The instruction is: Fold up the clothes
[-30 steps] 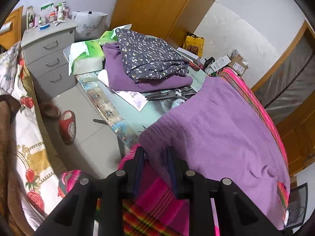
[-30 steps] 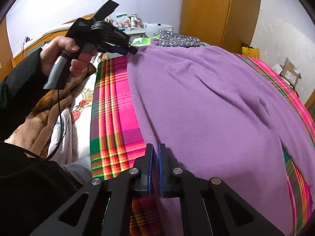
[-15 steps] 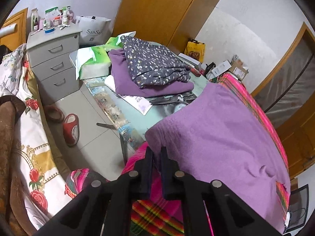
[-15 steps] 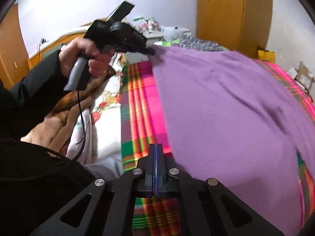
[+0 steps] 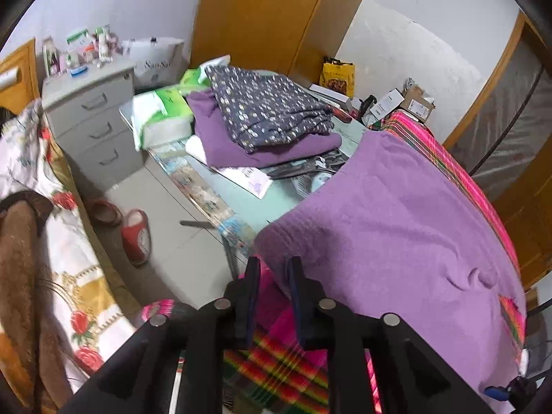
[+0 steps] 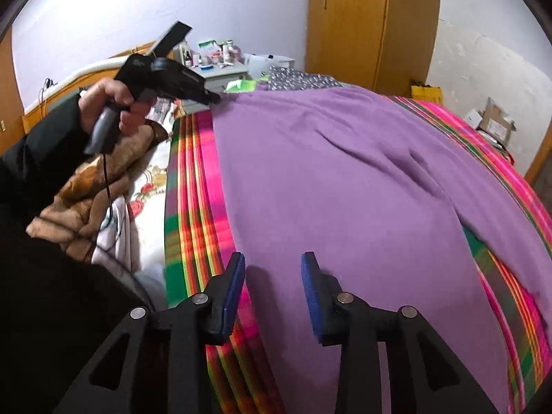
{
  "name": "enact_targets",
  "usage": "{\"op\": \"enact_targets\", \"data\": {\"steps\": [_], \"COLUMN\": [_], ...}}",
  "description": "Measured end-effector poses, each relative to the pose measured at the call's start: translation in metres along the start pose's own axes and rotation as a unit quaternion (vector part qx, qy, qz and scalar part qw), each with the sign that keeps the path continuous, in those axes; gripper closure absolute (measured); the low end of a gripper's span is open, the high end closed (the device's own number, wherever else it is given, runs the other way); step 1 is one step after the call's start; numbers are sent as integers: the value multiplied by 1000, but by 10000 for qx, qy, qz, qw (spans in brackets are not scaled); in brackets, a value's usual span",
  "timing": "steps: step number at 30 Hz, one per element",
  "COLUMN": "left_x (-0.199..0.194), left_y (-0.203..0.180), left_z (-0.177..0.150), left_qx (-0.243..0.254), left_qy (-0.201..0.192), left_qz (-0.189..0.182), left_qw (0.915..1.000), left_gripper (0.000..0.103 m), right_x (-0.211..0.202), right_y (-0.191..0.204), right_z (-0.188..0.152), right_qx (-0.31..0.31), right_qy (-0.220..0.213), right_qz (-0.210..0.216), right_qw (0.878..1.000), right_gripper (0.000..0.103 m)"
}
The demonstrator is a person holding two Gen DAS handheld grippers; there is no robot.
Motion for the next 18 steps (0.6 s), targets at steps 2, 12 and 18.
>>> {"op": "enact_targets", "data": {"steps": [2,12,18], "left_x": [-10,-52,-62], "left_y": [-2,-94,-158], "left_z": [0,-32,-67], "left_qx": [149,1069,1820], "left_qy": [-168,-205,101], "left_qz": [221,-1067,-1938], "left_qw": [9995,9883,9640], "left_gripper": [85,85,85], "right_x": [-6,-23,-31], "right_y": [-3,-1,10], "right_z": [-9,-36,-44], "right_qx": [15,-86,-100], "right_qy": [71,220,185], "right_qz": [-20,-243,-148], "right_qw": [10000,9994,9997], "right_gripper": [68,101,101]}}
Point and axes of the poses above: each gripper's, at about its wrist camera, not at the fingertips, and x roughly the way its jaws point, y to its left, z to its top, the point moved 2 cm from there along x, roughly the way its jaws point, and after that the axes turned 8 degrees about -y, right-handed, at the moved point
